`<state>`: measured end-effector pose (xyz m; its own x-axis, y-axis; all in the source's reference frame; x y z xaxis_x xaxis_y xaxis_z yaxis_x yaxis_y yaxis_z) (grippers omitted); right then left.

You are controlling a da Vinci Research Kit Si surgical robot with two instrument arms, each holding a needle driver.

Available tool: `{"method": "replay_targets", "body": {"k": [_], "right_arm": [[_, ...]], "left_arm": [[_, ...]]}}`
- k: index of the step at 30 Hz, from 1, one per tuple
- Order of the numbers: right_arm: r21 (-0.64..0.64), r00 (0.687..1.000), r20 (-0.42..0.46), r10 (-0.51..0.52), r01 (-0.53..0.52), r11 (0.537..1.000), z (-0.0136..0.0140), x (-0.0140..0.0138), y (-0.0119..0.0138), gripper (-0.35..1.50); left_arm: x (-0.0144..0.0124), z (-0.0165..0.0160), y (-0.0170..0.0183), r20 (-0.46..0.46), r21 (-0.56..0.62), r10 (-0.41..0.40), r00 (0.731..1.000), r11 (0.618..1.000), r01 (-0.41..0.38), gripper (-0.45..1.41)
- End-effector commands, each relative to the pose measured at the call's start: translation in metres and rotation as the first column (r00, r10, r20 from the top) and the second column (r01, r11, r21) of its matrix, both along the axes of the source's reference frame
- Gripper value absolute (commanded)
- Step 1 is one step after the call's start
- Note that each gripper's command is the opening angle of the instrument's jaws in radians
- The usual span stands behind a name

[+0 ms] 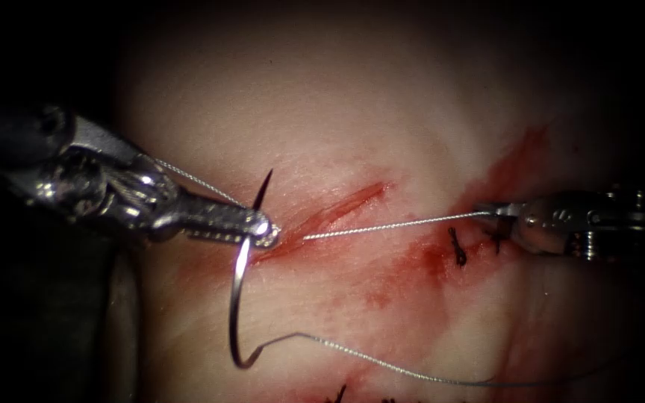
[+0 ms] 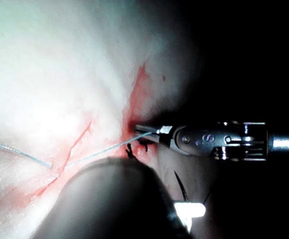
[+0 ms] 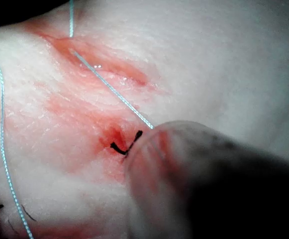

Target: Wound Closure

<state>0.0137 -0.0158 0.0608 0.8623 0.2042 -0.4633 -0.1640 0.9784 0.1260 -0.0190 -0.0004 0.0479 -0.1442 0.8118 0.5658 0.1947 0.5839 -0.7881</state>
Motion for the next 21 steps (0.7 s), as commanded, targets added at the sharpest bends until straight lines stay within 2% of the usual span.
{"method": "replay_targets", "body": {"k": [1,3,17,21], "right_arm": [[-0.005,1.000,0.015,0.003,-0.003,1.000,0.0008,-0.0014,0.0009,-0.35],[-0.011,1.000,0.021,0.023,-0.022,1.000,0.0012,-0.0034,0.0019,-0.35],[-0.008,0.995,0.045,0.094,-0.094,0.996,0.0022,-0.0107,0.0050,-0.35],[-0.007,0.992,0.077,0.104,-0.104,0.995,0.0028,-0.0134,0.0060,-0.35]], "left_arm": [[-0.0005,0.0005,0.0000,0.000,0.000,0.000,1.000,1.000,0.000,-0.45],[-0.0005,0.0005,0.0000,0.000,0.000,0.000,1.000,1.000,0.000,-0.45],[-0.0005,0.0005,0.0000,0.000,0.000,0.000,1.000,1.000,0.000,-0.45],[-0.0005,0.0005,0.0000,0.000,0.000,0.000,1.000,1.000,0.000,-0.45]]}}
